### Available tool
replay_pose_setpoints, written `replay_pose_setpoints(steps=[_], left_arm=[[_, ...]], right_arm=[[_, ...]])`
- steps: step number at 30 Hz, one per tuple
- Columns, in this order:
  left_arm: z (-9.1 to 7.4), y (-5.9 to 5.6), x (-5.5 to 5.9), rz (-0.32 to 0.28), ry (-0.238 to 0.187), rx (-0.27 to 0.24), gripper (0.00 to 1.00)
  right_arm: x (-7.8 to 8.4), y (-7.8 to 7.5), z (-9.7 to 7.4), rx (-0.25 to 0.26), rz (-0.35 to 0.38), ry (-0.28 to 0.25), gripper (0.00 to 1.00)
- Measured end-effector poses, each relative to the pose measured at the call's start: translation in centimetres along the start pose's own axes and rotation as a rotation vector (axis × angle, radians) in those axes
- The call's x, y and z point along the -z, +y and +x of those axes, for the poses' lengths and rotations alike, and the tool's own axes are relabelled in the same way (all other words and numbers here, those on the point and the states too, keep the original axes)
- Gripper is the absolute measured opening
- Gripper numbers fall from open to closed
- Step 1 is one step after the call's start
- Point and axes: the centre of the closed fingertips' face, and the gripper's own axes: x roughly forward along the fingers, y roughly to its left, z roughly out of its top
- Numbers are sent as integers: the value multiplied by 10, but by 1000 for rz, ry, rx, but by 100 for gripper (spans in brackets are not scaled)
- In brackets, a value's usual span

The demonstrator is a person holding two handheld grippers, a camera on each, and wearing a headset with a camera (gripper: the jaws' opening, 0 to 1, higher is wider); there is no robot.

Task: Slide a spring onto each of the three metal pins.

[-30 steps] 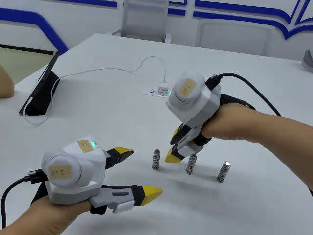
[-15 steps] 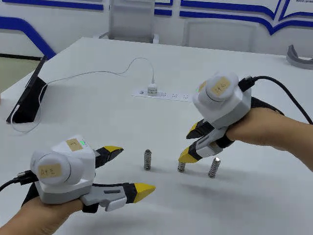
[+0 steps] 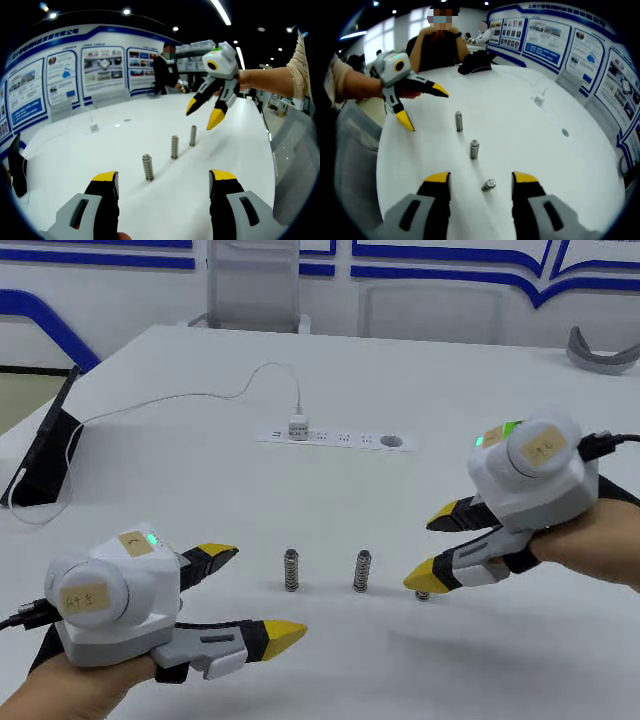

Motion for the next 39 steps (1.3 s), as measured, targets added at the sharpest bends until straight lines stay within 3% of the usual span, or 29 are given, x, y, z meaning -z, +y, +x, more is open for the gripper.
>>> replay_pose_setpoints(steps=[15,21,39], left_arm=[[-3,-4,2,-11,-1,4,77],[-6,-5,6,-22,-1,0,78],[-10,-6,8,-42,-11,-11,79]], right_arm=[[29,12,-17,58,105,-93,56],[33,16,-22,93,153,-157,58],[39,19,-26,140,216,-212,62]])
